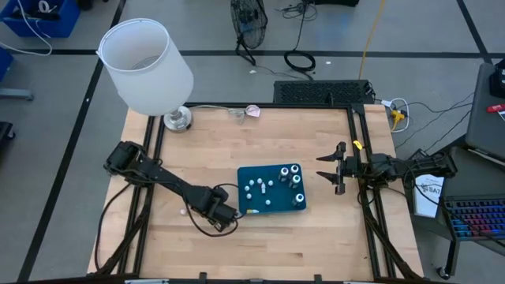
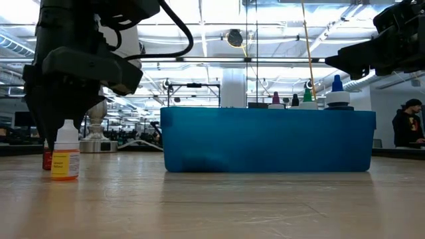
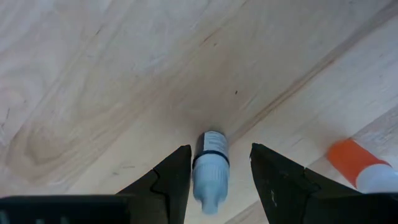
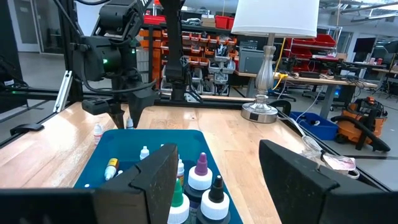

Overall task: Pick & Place food coloring
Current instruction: Put the small green food coloring bottle into the blue bin

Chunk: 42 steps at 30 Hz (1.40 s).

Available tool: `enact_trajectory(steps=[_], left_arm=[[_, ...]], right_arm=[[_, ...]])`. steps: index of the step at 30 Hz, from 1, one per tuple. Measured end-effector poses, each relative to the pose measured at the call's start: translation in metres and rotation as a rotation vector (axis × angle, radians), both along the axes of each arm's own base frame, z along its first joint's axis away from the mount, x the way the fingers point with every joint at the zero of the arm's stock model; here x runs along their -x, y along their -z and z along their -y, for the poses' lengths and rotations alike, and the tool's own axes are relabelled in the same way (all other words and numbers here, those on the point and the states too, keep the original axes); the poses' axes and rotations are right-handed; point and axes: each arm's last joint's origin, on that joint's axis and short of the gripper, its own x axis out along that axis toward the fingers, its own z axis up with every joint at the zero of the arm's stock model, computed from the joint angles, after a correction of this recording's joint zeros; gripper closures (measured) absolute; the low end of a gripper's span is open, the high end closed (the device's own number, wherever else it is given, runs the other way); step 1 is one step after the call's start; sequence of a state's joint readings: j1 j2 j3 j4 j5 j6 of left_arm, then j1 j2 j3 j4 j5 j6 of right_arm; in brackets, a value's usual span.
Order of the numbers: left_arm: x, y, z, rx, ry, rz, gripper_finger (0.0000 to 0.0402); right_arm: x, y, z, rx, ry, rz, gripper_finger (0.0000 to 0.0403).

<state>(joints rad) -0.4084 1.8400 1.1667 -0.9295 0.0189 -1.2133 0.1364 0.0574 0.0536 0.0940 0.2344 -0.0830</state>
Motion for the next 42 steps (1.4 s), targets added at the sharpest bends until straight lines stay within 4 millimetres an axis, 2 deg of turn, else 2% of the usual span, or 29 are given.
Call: enact_trajectory(steps=[5,12,20,23,28,31,34,38,42], left_arm=[[0.000,0.000,-0.001,-0.016,0.009,0.003,0.0245],[0.000,0.000,-0.001,-0.019,0.009,0.004,0.0333],[-0.002,-0.004,-0.001,-0.051,0.064,0.027,0.0335],[-0.009,-0.025,0.000,-0.066,0.096,0.101,0.0335],[-0.023,-0.074,-0.004,-0.158,0.130,0.191,0.0335],[-0.039,-0.110,-0.010,-0.209,0.180,0.312,0.0335],[-0.060,-0.135,-0.022,-0.224,0.245,0.448,0.0335],[-0.088,-0.146,-0.038,-0.231,0.364,0.562,0.0335],[-0.112,-0.132,-0.055,-0.239,0.419,0.536,0.0335]], right_arm=[[0.000,0.000,0.000,0.000,0.000,0.000,0.0191],[0.000,0.000,0.000,0.000,0.000,0.000,0.0190],[0.000,0.000,0.000,0.000,0.000,0.000,0.0190],[0.000,0.000,0.000,0.000,0.000,0.000,0.0190],[0.000,0.000,0.000,0.000,0.000,0.000,0.0190],[0.000,0.000,0.000,0.000,0.000,0.000,0.0190],[0.000,0.000,0.000,0.000,0.000,0.000,0.0190],[0.000,0.000,0.000,0.000,0.000,0.000,0.0190],[0.000,0.000,0.000,0.000,0.000,0.000,0.0190]])
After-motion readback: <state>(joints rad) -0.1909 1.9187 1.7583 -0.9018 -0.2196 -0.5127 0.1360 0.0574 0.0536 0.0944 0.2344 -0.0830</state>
